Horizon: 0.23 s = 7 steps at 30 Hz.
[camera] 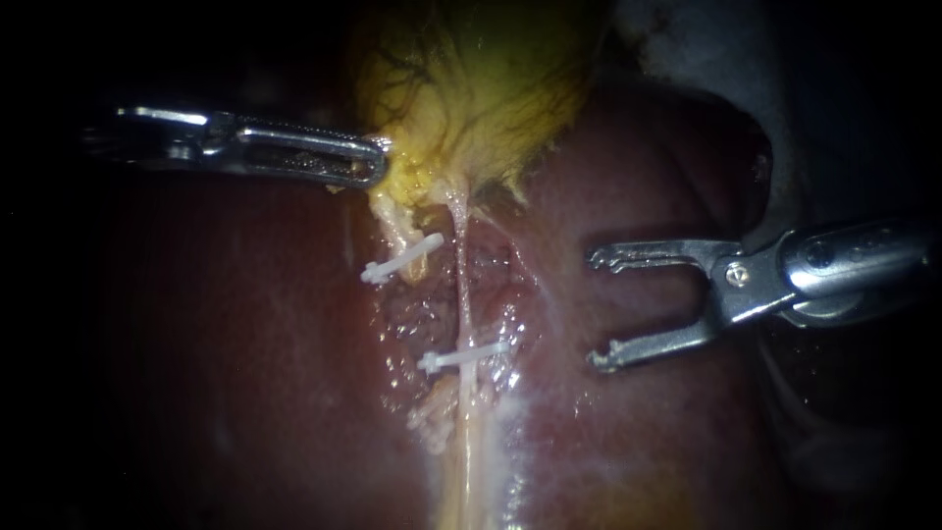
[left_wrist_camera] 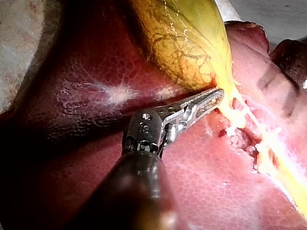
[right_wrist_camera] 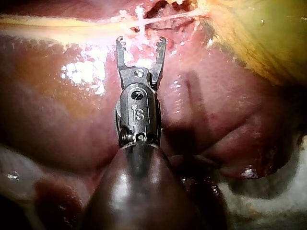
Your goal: Going back first clip right tube
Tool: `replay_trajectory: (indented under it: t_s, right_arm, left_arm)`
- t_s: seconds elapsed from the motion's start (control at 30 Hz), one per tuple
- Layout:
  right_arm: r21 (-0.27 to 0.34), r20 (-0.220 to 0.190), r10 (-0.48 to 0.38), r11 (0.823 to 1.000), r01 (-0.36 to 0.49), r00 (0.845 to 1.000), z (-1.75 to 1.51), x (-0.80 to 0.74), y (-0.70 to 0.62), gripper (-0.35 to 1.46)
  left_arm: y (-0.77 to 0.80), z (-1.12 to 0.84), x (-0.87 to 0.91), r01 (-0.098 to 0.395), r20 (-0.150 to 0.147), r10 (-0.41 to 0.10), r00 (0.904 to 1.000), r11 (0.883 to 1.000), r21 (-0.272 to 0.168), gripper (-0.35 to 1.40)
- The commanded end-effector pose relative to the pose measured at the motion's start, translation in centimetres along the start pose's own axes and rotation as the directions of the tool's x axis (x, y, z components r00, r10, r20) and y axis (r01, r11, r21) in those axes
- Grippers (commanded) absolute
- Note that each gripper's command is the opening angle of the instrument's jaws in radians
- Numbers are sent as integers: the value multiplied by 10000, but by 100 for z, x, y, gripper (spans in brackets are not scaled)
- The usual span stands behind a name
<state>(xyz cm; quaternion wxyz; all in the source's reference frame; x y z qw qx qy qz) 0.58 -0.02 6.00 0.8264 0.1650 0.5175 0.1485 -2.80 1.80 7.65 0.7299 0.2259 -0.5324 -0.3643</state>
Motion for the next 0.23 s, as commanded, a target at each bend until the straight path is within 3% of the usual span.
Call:
replay_trajectory:
  t_s: [0.03, 0.23]
  right_arm:
    - [-1, 0, 3, 10000, -3, 10000, 0, 0, -1, 60]
    - [-28, 2, -2, 10000, 2, 10000, 4, 0, -2, 60]
  left_arm:
    - [0, -1, -1, 11, -2, -11, 10000, 10000, 1, -35]
    - [1, -2, -1, 12, -5, -12, 10000, 10000, 10, -35]
